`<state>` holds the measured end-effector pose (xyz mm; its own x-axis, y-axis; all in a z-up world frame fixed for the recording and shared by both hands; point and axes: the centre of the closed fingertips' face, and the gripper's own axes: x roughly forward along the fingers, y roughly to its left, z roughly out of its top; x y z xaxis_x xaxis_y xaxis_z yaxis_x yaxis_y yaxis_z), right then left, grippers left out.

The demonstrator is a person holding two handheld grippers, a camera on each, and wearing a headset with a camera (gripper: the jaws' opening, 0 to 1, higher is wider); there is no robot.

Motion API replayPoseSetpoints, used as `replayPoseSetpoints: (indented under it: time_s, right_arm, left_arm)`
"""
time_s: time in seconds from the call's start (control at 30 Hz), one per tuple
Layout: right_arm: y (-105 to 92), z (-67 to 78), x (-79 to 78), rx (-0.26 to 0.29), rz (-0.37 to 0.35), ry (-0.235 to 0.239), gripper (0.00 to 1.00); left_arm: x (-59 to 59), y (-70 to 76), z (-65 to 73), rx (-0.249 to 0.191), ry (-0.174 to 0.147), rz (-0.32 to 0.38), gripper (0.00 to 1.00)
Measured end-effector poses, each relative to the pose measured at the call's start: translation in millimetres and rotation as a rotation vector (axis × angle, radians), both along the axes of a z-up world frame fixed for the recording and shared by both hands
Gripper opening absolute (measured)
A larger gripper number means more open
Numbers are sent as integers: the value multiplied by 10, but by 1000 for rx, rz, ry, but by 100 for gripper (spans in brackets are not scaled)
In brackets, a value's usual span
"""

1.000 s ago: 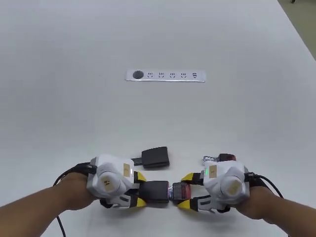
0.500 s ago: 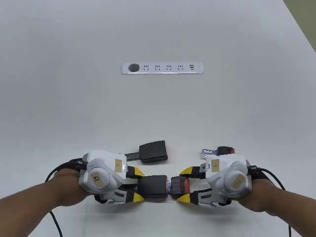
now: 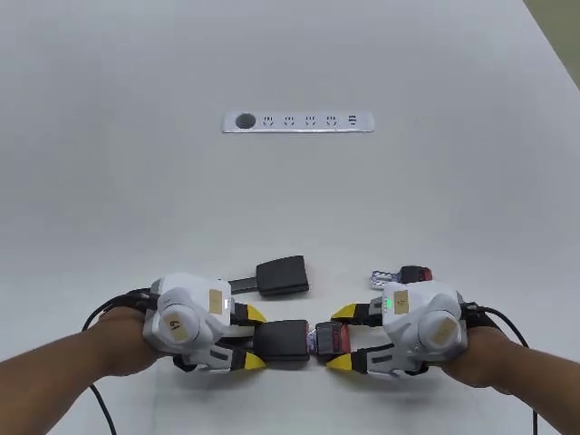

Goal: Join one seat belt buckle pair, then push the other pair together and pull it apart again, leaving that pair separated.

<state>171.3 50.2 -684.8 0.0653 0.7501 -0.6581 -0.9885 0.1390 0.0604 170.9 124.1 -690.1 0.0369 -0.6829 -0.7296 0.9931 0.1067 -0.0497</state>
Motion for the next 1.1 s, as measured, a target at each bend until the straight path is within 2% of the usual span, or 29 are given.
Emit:
replayPoseSetpoints:
  time_s: [0.23,0.4,0.5,0.57,0.67,0.7,0.73,0.77,0.8,0.87,0.97,1.07,1.1]
  right_arm:
    - [2,-9,2,2,-17,6,33]
    - [9,-15,3,-23,-11,-12,34]
    - [14,-14,8,-36,-18,-3,34]
    - [9,-23,7,-50,-7,-18,34]
    - [18,-47,-3,-64,-22,-10,35]
    - [75,-27,12,-56,37,-69,36]
    - [37,-37,2,-82,5,-65,36]
    - [40,-33,-35,-80,-14,-36,37]
    - [52,-22,-43,-73,-2,-40,40]
    - [54,-12,-75,-72,-10,-25,46]
    - [24,-1,-91,-85,-20,-25,56]
    - [-38,8,-37,-83,-48,-34,59]
    - [-43,32,-24,-70,-63,-27,60]
  left_arm:
    - [4,0,-4,13,4,8,30]
    - [7,0,-10,26,1,9,31]
    - [11,-4,-11,44,-2,6,31]
    - [18,8,-18,56,-4,4,32]
    - [15,11,-27,65,-5,14,32]
    - [10,14,-29,70,-3,19,32]
    - [11,14,-29,74,-2,25,33]
    - [25,32,-39,86,4,48,34]
    - [17,44,-43,92,15,64,37]
    - [10,25,-21,72,38,79,47]
    - [-17,52,1,72,41,82,55]
    - [7,41,71,41,52,123,61]
    - [27,53,87,35,43,129,62]
